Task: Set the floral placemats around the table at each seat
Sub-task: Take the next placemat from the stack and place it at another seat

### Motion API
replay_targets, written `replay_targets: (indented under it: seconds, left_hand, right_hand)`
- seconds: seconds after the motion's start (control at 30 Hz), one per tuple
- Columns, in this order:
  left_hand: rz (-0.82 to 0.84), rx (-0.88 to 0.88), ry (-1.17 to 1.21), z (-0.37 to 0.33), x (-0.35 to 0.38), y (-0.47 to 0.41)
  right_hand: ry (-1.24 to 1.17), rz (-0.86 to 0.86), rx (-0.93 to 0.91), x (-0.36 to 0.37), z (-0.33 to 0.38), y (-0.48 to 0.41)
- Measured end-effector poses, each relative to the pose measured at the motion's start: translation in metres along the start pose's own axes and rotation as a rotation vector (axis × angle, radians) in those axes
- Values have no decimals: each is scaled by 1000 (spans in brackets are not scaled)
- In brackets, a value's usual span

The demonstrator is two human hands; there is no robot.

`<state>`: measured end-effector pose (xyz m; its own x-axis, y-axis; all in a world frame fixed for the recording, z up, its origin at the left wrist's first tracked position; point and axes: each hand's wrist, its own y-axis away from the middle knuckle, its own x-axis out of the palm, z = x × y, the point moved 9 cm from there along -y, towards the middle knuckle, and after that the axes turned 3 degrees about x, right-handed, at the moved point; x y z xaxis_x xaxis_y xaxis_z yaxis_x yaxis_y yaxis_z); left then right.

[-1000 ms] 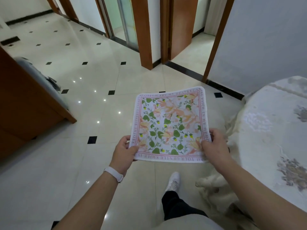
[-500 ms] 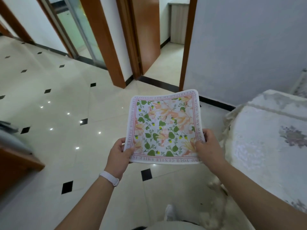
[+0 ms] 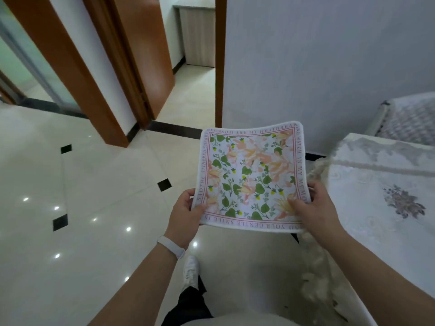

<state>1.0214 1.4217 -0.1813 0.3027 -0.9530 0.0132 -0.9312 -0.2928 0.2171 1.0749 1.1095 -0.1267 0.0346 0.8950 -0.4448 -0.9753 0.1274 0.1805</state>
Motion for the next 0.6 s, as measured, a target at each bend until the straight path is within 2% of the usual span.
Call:
replay_targets:
  seconds: [0.3,0.6]
  left_hand:
    - [263,-21,-2,-40,-8,-162]
    - [450,-37,-34,-65,42,-247]
  right_hand:
    - [-62,-259,72,46,55,-59]
    - [-96,-444,144,27,68,-98]
